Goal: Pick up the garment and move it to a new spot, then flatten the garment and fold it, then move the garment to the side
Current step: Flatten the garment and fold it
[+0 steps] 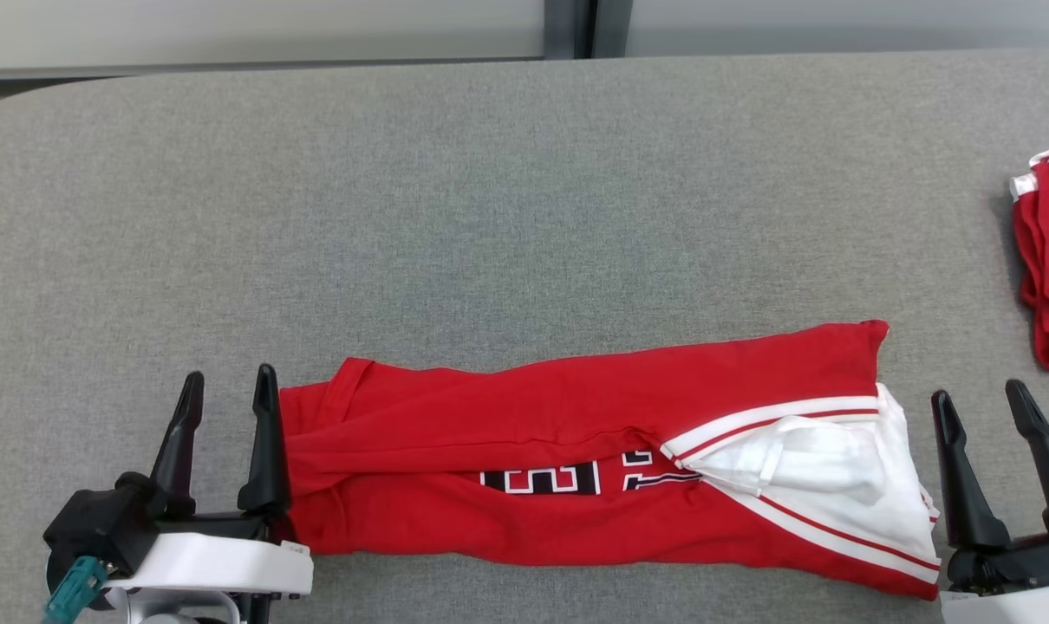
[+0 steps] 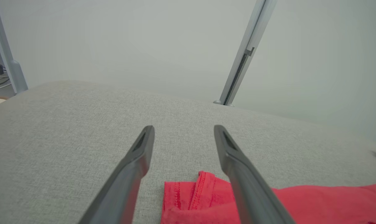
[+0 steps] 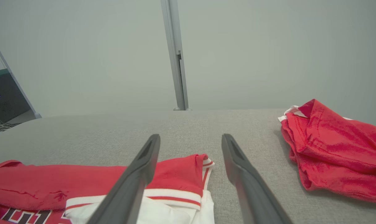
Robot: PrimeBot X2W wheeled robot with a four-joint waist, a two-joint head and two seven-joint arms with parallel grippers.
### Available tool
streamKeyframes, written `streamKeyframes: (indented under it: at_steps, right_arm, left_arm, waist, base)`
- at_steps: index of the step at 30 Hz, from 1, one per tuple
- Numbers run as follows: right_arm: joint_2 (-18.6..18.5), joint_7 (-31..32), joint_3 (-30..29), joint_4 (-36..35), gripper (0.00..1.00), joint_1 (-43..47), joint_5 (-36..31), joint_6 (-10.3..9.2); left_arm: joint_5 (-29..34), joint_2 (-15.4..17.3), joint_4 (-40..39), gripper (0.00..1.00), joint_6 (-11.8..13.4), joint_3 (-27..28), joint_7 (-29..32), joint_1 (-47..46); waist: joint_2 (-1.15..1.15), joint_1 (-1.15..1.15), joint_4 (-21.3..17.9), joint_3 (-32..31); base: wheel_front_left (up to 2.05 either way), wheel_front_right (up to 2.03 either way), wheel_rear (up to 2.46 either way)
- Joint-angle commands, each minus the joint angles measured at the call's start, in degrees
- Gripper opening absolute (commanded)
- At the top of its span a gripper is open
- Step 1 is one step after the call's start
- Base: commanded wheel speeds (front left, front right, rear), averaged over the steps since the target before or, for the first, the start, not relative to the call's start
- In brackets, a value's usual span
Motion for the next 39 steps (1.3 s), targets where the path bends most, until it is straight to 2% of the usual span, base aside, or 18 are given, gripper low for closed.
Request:
streamKeyframes:
  at_steps: [1,11,28,35,39]
  right_arm:
    - [0.2,-0.2,-0.2,-1.0,1.0,-0.8,-1.1,-0.02]
    - [2.0,3.5,-1.7,-2.9,1.0,-0.6,-5.0,-0.03]
    - [2.7,4.0,-2.5,-2.3,1.0,-0.1,-5.3,-0.03]
    - [3.0,7.7,-3.8,3.3,1.0,0.2,-5.0,-0.03]
    - [2.9,8.8,-2.5,8.0,1.0,-0.9,-4.7,-0.03]
  left_arm:
    - [1.3,0.0,-0.8,1.0,0.4,0.4,-0.4,-0.9]
    - [7.4,-0.5,-4.2,1.0,1.0,0.7,-0.7,1.0]
    - [9.3,-1.9,-3.4,1.0,0.0,1.1,-0.7,1.0]
    - [10.2,-2.5,-3.1,1.0,-0.7,-0.3,-0.7,-2.2]
    - [10.6,-3.7,-2.5,1.0,-1.3,-0.8,-0.7,-4.3]
  waist:
    - [0.0,0.0,-0.2,-0.9]
    - [0.0,0.0,-0.8,-4.7]
    - [0.0,0.0,-0.5,-4.1]
    - [0.0,0.0,1.4,0.1]
    - [0.0,0.0,2.7,2.9]
  base:
    - [0.0,0.0,0.0]
    - [0.0,0.0,0.0]
    - [0.0,0.0,0.0]
    - [0.0,0.0,0.0]
    - [0.0,0.0,0.0]
